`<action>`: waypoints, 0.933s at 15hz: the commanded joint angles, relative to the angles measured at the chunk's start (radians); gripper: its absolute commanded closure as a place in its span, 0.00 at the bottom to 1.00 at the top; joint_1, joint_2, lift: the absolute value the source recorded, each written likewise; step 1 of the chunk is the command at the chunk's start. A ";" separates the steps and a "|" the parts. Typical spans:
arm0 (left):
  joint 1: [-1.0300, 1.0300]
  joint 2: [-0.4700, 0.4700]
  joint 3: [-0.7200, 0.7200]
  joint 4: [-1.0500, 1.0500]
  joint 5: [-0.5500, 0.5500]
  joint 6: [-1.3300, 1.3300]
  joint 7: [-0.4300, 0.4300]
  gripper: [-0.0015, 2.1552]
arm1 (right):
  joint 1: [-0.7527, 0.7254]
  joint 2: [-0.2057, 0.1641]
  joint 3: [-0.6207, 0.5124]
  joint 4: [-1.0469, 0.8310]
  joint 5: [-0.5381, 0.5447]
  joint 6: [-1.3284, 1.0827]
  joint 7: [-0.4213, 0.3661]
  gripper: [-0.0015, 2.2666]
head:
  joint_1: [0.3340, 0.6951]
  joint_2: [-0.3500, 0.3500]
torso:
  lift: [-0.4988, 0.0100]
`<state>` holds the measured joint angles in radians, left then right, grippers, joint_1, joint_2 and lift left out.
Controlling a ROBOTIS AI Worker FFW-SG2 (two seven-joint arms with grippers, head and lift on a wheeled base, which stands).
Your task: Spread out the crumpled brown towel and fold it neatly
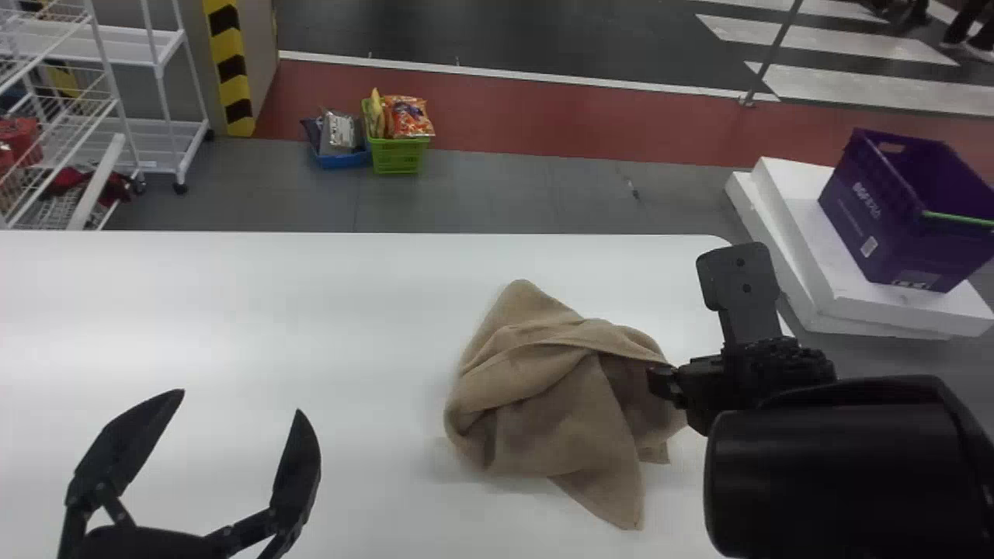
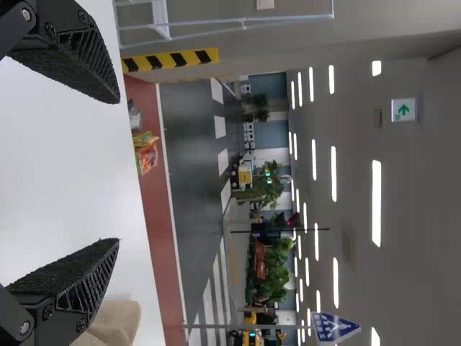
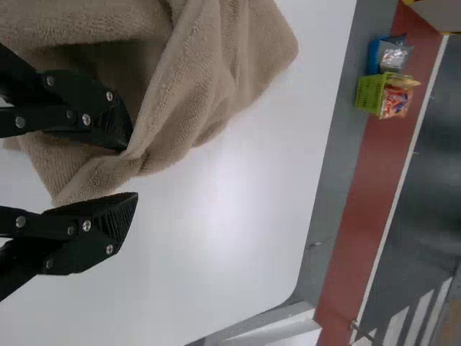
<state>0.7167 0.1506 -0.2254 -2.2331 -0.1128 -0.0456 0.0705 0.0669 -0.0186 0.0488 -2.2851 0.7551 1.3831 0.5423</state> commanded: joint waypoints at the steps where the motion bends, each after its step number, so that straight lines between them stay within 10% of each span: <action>1: 0.000 0.006 -0.020 0.003 -0.001 -0.001 0.000 0.06 | 0.082 -0.004 -0.152 -0.117 -0.148 -0.077 0.062 0.03 | 1.00 0.15 | 0.73; 8: -0.066 -0.006 -0.023 0.066 0.021 -0.004 0.002 0.06 | 0.183 0.005 -0.661 0.113 -0.708 -0.718 0.374 0.06 | 1.00 0.06 | 0.73; 14: -0.082 -0.006 -0.012 0.093 0.025 -0.007 0.009 0.06 | 0.180 -0.052 -0.736 0.497 -0.698 -1.341 0.620 0.15 | 1.00 0.00 | 0.73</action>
<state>0.6385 0.1442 -0.2411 -2.1454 -0.0882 -0.0520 0.0789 0.2447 -0.0584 -0.6853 -1.8597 0.0404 0.1789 1.1506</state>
